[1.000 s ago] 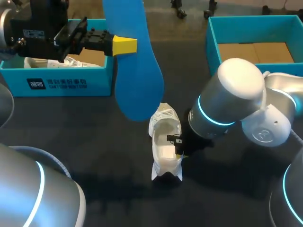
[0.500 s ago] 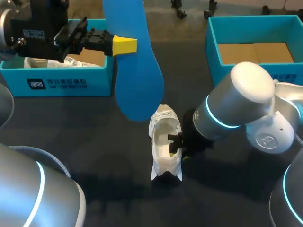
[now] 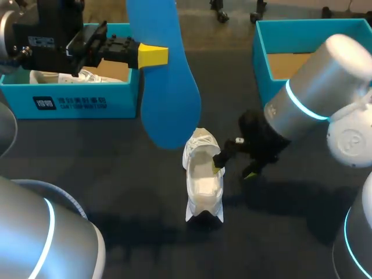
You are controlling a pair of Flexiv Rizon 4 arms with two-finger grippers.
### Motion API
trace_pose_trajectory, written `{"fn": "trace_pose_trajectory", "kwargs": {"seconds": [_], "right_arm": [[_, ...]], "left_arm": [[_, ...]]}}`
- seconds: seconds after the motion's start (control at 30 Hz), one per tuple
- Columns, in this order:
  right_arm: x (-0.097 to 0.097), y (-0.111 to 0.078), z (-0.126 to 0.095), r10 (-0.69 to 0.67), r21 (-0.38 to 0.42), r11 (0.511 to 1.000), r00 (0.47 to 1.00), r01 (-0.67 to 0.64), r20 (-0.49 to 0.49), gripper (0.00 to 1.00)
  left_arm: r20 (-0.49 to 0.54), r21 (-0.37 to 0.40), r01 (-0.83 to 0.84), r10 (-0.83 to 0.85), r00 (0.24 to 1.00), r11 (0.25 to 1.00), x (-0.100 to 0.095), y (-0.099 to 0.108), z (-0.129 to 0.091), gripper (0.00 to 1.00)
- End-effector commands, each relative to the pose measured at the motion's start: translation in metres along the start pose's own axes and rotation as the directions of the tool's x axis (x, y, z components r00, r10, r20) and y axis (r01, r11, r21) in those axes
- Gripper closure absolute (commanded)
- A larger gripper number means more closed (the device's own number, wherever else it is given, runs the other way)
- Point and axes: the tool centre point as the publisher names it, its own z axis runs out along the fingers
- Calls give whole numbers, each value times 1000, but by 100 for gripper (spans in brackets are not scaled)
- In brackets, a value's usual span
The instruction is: Take the shoe out of the shoebox, open the shoe tongue, remove and reinsert the insole, then place the shoe into the shoebox
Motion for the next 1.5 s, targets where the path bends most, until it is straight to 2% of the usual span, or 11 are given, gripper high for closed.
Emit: {"fn": "trace_pose_trajectory", "kwargs": {"seconds": [0.03,0.1,0.27,0.37,0.43,0.77,0.83,1.0,1.17,1.27,1.5], "right_arm": [[-4,-5,-7,0,-9,1000,1000,0,-15,0],[-6,-3,-13,-11,-84,996,990,-1,-143,0],[-6,3,-63,-17,-180,984,979,-20,-201,0],[-7,12,-88,-52,-188,982,919,-24,-391,0],[-10,22,-99,-35,-118,993,855,-31,-517,0],[-10,22,-99,-35,-118,993,855,-31,-517,0],[-9,27,-94,-30,-97,995,788,-38,-615,0],[4,37,-109,-22,-88,995,771,-43,-637,0],[12,42,-119,-16,-67,997,721,-43,-693,0],[17,45,-123,-3,-30,999,633,-31,-774,0],[18,48,-124,11,1,1000,625,-16,-780,0]], "left_arm": [[-4,0,-1,1,1000,1000,-2,-1,2,100],[-4,0,-1,1,1000,1000,-2,-1,2,100],[-4,0,-1,1,1000,1000,-2,-1,2,100],[-4,0,-1,1,1000,1000,-2,-1,2,100],[-4,0,-1,1,1000,1000,-2,-1,2,100],[-4,0,-1,1,1000,1000,-2,-1,2,100],[-4,0,-1,1,1000,1000,-2,-1,2,100],[6,42,-194,194,981,980,-16,-2,11,100],[26,79,-366,365,931,927,-26,-2,14,100],[111,149,-665,656,746,732,-30,4,17,100],[111,149,-665,656,746,732,-30,4,17,100]]}}
